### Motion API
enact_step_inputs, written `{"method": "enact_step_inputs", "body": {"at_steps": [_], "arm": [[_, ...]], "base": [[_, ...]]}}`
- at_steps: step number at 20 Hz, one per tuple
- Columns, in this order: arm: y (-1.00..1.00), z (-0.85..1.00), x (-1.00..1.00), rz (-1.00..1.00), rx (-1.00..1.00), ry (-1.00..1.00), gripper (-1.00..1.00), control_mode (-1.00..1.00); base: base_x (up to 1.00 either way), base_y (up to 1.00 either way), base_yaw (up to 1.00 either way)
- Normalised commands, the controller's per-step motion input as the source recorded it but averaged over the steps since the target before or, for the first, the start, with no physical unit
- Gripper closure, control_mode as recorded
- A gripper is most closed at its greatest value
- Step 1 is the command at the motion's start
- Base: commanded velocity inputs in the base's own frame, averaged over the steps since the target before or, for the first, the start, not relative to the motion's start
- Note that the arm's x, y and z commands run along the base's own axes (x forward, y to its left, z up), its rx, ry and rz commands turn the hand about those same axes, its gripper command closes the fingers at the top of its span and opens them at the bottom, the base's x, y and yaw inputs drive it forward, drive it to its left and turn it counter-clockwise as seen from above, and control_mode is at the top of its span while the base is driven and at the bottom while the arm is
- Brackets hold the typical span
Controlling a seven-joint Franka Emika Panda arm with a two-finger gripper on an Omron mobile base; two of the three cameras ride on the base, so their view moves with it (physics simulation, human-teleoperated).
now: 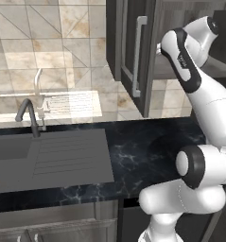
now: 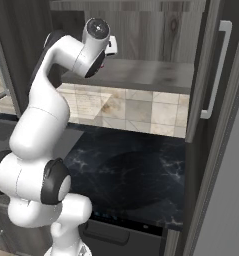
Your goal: Take 2 condiments from the cabinet and move them on the counter near the stove.Make sure the condiments are lined up with each other, next to each other.
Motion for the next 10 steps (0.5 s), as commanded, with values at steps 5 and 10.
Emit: {"method": "enact_step_inputs", "body": {"at_steps": [5,10], "arm": [[0.00,-0.03,0.23,0.04,0.00,0.00,-1.00,-1.00],[0.00,-0.07,0.14,0.06,0.00,0.00,-1.00,-1.00]], "base": [[0.00,0.00,0.00],[0.00,0.00,0.00]]}}
